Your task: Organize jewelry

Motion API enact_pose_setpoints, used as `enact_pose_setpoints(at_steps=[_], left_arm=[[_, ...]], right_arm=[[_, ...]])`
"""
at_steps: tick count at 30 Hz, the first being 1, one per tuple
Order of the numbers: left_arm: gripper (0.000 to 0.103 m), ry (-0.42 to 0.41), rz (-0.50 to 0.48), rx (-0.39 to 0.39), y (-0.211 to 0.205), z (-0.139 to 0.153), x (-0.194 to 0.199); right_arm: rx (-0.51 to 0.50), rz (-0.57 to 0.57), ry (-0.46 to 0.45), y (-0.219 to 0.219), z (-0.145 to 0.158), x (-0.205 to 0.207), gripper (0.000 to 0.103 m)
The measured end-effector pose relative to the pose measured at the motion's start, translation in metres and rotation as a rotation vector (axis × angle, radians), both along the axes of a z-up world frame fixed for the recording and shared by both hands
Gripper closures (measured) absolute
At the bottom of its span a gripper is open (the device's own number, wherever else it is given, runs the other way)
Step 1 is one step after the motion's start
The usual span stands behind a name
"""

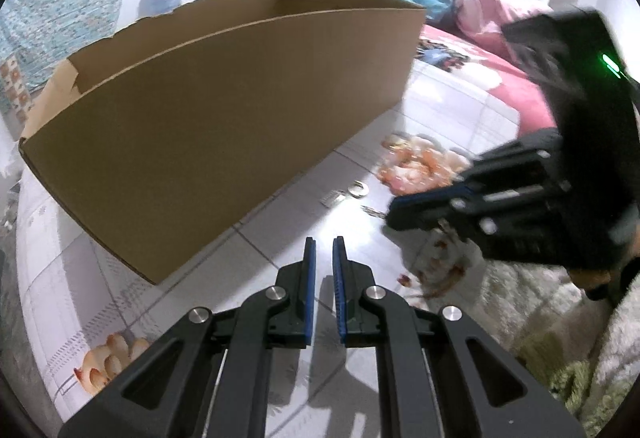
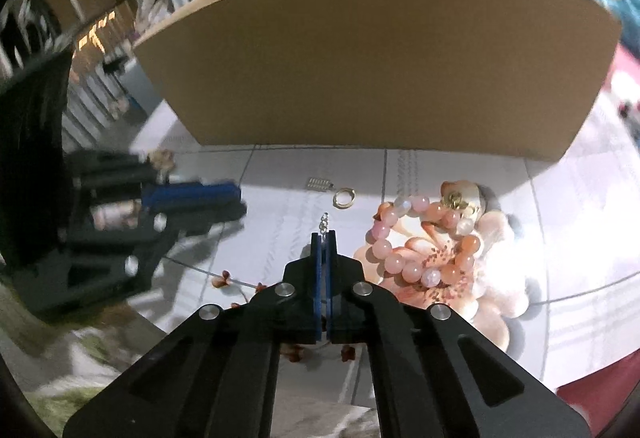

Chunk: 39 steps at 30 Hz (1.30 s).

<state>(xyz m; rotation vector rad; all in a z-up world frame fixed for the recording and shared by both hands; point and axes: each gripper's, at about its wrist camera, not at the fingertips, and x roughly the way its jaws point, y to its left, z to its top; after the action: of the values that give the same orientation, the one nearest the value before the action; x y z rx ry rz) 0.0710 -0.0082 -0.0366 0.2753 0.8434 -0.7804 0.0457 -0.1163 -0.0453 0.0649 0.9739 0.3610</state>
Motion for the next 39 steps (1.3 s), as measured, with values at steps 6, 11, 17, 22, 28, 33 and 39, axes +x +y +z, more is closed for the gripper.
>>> enact_pose_setpoints(at_steps=[6, 11, 17, 22, 28, 33, 39], left_arm=[[0.086, -0.003, -0.088, 0.003, -0.011, -0.003, -0.015], [0.08, -0.03, -0.121, 0.021, -0.025, -0.005, -0.02], [0.078, -0.058, -0.121, 0.008, -0.037, -0.002, -0.02], [0.078, -0.112, -0.111, 0.002, -0.04, 0.002, -0.023], [0.078, -0.147, -0.11, -0.006, -0.044, 0.007, -0.024], [0.094, -0.145, -0.103, -0.038, -0.041, 0.011, -0.024], [0.101, -0.135, -0.096, -0.076, -0.034, 0.015, -0.023]], right_arm=[[0.144, -0.021, 0.029, -0.017, 0.004, 0.007, 0.103], [0.243, -0.033, 0.029, -0.027, 0.013, 0.005, 0.103], [0.361, -0.027, 0.031, -0.036, 0.024, 0.002, 0.103], [0.391, -0.015, 0.032, -0.035, 0.029, 0.0, 0.103], [0.404, -0.005, 0.033, -0.04, 0.034, -0.005, 0.103], [0.409, -0.011, 0.039, -0.04, 0.032, -0.006, 0.103], [0.414, -0.024, 0.037, -0.041, 0.032, -0.009, 0.103]])
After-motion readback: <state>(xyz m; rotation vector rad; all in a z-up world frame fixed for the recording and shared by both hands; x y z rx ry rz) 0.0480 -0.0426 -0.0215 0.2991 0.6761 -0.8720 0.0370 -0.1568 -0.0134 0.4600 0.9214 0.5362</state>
